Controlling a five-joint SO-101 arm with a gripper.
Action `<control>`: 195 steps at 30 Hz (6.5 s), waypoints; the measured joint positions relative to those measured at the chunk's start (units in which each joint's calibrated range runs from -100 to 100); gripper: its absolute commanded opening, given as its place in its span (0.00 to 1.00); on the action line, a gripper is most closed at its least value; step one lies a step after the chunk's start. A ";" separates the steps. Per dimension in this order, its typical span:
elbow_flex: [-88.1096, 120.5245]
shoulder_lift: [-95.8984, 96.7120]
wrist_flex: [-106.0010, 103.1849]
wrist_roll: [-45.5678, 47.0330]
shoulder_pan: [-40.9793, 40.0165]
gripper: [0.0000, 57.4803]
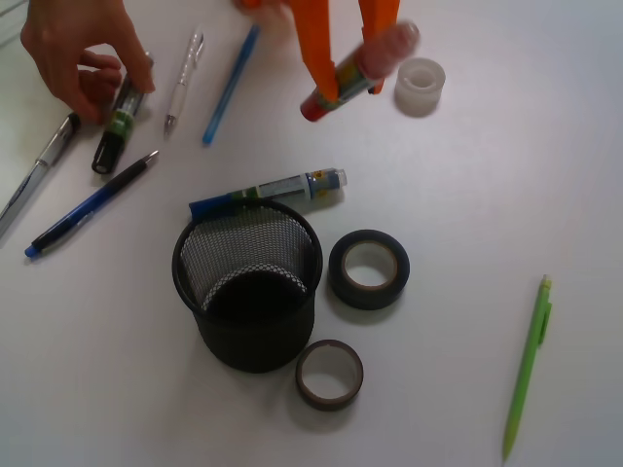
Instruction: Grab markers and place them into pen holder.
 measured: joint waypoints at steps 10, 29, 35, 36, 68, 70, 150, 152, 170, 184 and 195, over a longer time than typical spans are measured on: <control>2.16 12.37 -34.04 -5.47 5.62 0.01; 2.88 17.42 -38.27 -2.34 7.03 0.55; 2.88 17.42 -38.27 -1.03 6.36 0.56; 2.88 17.42 -37.49 -0.39 6.29 0.56; -23.72 26.74 48.38 28.96 -2.81 0.55; -23.72 31.53 47.52 29.69 -3.11 0.55; -71.43 32.75 39.40 15.97 -0.30 0.01; -71.88 34.23 35.59 14.36 -0.22 0.01; -71.97 48.69 11.06 5.42 6.14 0.01; -72.06 52.09 10.97 -0.49 6.66 0.45; -72.78 52.09 10.71 1.22 6.96 0.48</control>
